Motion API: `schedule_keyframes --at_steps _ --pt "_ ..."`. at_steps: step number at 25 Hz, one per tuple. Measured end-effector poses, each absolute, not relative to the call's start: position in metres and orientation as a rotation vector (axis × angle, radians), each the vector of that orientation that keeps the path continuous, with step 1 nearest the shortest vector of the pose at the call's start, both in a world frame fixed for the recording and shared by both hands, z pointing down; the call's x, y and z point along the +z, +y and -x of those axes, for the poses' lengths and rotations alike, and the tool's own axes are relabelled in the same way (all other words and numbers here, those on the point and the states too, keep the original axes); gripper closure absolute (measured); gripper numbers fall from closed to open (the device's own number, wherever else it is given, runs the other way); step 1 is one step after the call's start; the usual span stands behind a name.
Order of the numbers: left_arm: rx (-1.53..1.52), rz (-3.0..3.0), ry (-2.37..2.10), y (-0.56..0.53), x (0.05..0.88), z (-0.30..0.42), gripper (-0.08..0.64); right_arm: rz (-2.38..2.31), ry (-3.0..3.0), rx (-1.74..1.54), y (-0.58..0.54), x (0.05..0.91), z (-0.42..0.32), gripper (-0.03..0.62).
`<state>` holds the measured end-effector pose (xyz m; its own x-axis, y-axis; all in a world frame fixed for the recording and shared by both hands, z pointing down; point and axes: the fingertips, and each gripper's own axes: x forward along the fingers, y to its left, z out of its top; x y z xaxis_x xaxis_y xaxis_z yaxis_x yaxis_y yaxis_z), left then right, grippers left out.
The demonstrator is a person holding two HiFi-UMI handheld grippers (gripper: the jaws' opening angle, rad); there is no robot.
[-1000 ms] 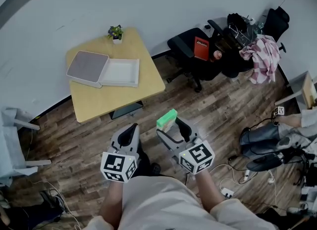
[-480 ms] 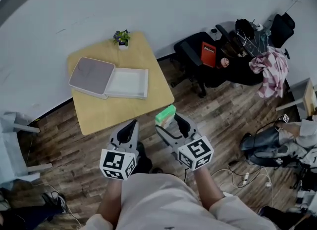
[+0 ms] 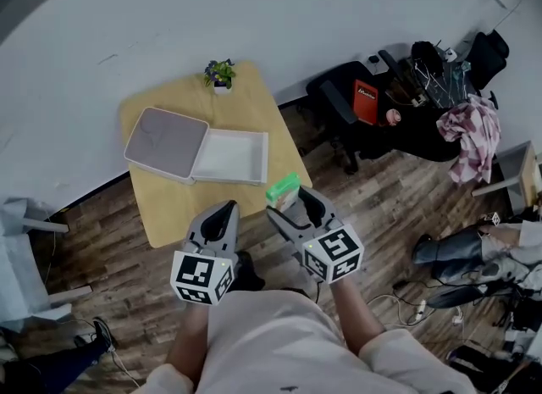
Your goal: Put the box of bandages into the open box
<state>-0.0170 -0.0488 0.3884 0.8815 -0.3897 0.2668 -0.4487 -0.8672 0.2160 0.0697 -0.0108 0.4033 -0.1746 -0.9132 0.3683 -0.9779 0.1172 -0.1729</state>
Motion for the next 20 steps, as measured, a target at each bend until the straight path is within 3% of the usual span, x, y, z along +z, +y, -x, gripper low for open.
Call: schedule_keyframes --at_steps 20 --pt "0.291 -2.722 -0.660 -0.092 0.399 0.028 0.555 -1.786 -2.157 0.583 -0.091 0.437 -0.069 0.268"
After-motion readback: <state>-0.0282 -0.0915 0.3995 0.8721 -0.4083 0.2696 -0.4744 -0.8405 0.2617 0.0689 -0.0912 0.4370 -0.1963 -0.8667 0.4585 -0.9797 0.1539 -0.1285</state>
